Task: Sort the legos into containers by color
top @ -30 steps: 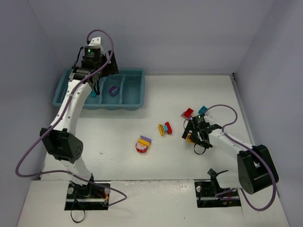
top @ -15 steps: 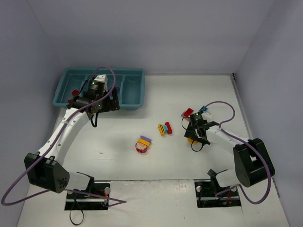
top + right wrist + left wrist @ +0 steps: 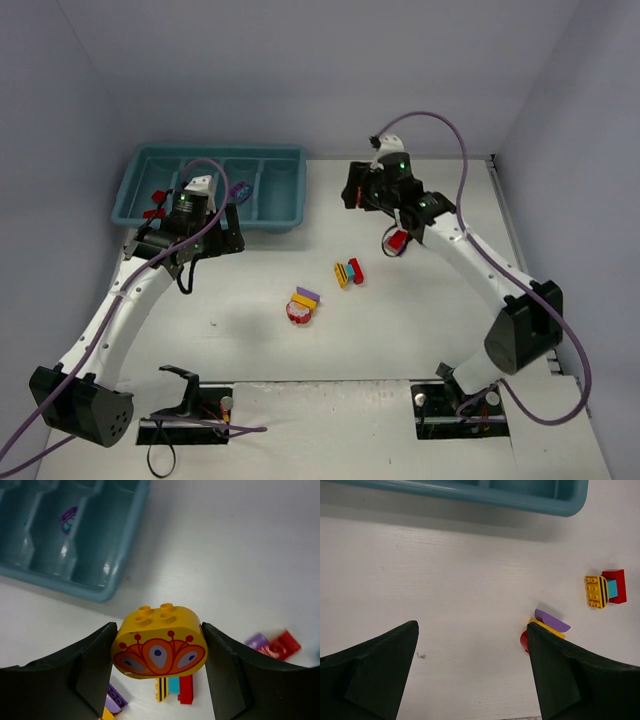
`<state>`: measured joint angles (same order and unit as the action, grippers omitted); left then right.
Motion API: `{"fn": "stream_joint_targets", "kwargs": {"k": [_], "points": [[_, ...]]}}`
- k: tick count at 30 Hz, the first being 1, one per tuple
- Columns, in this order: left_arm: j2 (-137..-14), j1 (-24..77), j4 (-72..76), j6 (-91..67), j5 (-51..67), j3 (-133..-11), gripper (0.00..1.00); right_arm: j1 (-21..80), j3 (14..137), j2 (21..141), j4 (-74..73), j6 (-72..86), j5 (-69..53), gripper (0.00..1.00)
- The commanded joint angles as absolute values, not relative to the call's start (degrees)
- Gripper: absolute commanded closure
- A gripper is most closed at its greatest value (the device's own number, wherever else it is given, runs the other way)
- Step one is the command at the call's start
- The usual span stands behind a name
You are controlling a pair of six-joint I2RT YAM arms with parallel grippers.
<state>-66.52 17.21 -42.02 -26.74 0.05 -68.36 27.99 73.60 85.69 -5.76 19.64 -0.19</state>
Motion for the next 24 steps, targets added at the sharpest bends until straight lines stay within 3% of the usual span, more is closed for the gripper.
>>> {"fn": "stream_joint_targets", "kwargs": {"k": [1, 8, 14, 19, 24], "points": [[-64.3, 17.2, -43.0, -27.9, 1.7, -68.6, 0.18, 30.2, 85.6, 96.6, -2.3, 7.8, -8.6, 1.0], [-62.8, 17.2, -46.4, -28.4, 1.3, -70.6, 0.18, 34.2, 108.5, 116.7, -2.0, 0.9, -14.6, 0.97], [-60.3, 17.2, -47.7, -29.7, 2.0, -69.3, 0.18, 35.6, 124.7, 132.7, -2.0, 0.5, -13.9, 0.85], [-56.6, 17.3, -48.3, -31.1, 1.1, -67.5, 0.18, 36.0, 132.0, 140.1, -0.7, -0.9, -12.9, 0.71], [-54.1, 17.3, -49.1, -32.2, 0.5, -66.4, 0.18, 36.0, 133.1, 143.3, 4.7, -0.4, -10.0, 0.37]]}}
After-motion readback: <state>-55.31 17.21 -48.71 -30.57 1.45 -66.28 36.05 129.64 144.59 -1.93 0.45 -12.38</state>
